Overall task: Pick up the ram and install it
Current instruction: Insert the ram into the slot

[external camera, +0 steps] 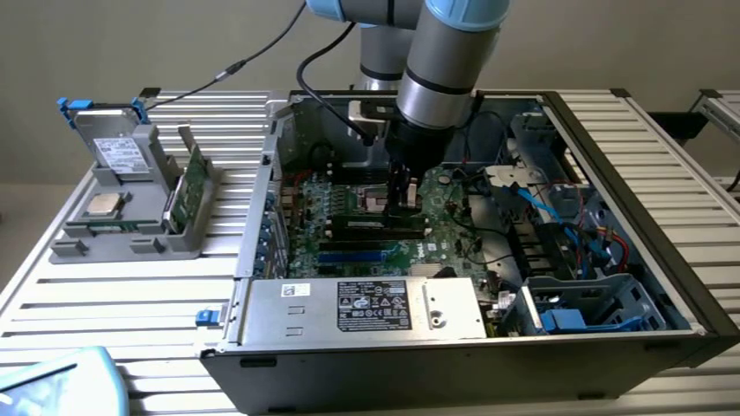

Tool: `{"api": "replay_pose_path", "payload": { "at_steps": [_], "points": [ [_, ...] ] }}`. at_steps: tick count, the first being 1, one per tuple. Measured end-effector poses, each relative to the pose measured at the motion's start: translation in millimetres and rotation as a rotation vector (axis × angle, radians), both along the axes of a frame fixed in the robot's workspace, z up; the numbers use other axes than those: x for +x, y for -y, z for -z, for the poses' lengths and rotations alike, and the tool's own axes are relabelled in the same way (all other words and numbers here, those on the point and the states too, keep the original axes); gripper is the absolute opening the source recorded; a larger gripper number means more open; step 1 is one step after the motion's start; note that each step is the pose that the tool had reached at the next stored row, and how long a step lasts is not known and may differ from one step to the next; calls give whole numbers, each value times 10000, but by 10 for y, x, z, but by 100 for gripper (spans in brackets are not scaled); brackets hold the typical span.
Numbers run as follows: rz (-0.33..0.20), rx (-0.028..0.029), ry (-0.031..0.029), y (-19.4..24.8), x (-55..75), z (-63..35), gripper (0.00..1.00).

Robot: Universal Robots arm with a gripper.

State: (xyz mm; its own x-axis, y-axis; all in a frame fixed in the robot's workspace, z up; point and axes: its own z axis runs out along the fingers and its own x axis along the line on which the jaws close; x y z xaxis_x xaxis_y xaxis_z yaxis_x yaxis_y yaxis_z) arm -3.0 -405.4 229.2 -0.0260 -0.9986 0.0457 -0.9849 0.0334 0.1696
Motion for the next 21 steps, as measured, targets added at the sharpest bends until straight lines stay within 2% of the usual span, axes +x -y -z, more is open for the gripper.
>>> {"api": "replay_pose_path", "payload": {
  "at_steps": [5, 11, 21],
  "points": [
    [-11, 0, -6, 0, 0, 0, 13],
    [-178, 0, -44, 0, 5, 0, 13],
    [-217, -1, -46, -1, 6, 7, 13]
  ]
}}
